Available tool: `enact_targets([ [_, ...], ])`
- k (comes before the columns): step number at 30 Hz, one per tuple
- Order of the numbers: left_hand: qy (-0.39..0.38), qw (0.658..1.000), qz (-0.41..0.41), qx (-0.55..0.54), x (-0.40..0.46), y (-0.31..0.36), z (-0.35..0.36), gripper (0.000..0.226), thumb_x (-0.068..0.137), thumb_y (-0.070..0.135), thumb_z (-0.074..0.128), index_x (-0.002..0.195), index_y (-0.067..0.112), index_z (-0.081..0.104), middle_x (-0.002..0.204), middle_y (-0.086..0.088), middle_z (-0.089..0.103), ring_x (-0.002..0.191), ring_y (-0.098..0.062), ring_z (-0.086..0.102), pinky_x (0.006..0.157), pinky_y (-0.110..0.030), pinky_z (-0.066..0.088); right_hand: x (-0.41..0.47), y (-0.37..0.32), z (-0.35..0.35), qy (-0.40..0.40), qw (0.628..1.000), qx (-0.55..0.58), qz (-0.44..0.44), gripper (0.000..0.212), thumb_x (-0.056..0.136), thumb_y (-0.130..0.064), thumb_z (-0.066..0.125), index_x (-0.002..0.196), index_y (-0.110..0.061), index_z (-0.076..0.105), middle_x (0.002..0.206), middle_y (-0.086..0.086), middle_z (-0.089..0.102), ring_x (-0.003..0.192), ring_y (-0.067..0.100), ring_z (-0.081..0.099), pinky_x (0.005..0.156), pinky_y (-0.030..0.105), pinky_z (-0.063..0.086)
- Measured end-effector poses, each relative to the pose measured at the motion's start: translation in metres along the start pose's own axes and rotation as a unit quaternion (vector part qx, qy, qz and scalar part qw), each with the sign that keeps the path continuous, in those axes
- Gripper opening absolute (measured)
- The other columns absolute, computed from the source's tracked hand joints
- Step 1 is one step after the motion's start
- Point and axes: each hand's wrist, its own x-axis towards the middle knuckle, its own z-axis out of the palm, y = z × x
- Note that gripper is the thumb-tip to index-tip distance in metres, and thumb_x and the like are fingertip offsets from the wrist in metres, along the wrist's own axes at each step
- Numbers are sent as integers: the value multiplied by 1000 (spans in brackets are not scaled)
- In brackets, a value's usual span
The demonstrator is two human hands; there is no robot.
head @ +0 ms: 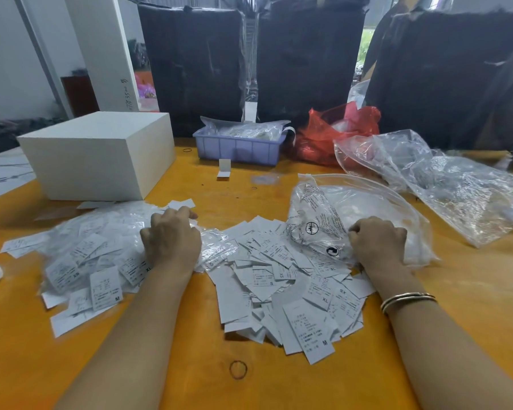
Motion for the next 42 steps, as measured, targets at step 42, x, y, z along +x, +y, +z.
enact_targets([
  [42,-214,750,-85,-620,-23,53,-1,5,86,15,65,89,18,62,78,8,73,70,2,63,68,-22,43,-40,-59,-2,-92,926,245,-272,33,88,-43,57,105,-17,69,97,1,62,88,13,53,84,35,45],
])
